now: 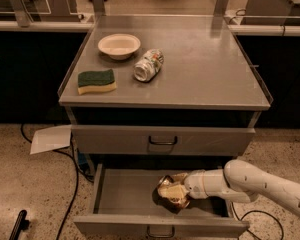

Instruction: Place orange can into middle drawer

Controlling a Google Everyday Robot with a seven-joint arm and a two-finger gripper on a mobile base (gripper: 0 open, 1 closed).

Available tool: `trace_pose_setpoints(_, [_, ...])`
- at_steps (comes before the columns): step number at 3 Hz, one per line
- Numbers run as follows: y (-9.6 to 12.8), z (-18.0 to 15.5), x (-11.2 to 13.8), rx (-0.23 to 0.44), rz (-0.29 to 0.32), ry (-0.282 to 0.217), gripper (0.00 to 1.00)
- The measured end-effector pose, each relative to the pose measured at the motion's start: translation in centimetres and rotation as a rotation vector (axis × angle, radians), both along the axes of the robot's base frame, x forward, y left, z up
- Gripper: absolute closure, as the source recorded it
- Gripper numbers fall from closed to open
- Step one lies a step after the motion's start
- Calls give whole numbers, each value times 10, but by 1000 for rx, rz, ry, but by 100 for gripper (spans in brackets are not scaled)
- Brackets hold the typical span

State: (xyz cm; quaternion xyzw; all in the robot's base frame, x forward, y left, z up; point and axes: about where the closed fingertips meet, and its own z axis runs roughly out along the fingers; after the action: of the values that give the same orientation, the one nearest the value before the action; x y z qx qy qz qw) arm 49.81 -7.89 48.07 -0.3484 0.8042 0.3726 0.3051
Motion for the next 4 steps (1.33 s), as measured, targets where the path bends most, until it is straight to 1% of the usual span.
trace_pose_setpoints(1, [-1, -24, -1, -25, -5, 55, 100])
trace_pose_setpoints(2, [-3, -50, 1, -78, -12, 121, 100])
trace_pose_setpoints(3, [-3, -51, 1, -81, -11, 127, 81])
trace_pose_setpoints(4, [-3, -51, 1, -81, -11, 127, 58])
